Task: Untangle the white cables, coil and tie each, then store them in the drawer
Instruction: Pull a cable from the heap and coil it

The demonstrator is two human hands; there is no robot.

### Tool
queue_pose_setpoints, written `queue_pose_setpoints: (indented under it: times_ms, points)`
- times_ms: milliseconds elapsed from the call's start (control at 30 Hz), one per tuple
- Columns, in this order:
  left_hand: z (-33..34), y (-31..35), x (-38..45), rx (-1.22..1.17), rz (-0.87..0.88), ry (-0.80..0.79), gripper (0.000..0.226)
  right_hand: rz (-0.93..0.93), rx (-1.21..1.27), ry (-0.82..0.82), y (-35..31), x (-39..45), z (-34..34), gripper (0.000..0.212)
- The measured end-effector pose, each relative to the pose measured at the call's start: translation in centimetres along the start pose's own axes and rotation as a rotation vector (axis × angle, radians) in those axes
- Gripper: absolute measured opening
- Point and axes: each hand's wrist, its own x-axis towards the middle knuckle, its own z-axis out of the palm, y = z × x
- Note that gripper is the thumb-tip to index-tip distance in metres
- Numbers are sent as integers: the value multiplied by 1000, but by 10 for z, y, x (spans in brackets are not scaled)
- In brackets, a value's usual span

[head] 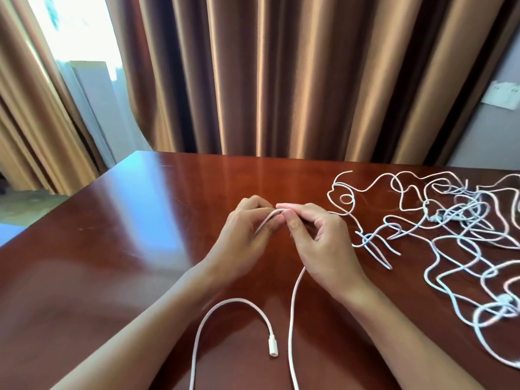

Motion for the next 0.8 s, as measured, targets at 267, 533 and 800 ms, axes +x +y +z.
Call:
queue_pose_setpoints:
  times_ms: [267,533,800]
  points:
    - [-2,10,0,-427,-193,-64,10,105,46,-58,-1,1,0,21]
    - [1,19,-2,-808,-293,41,14,344,96,-228,-9,-2,1,49]
    - [0,16,-3,-665,-273,24,18,235,-30,-215,-12,3,-10,55]
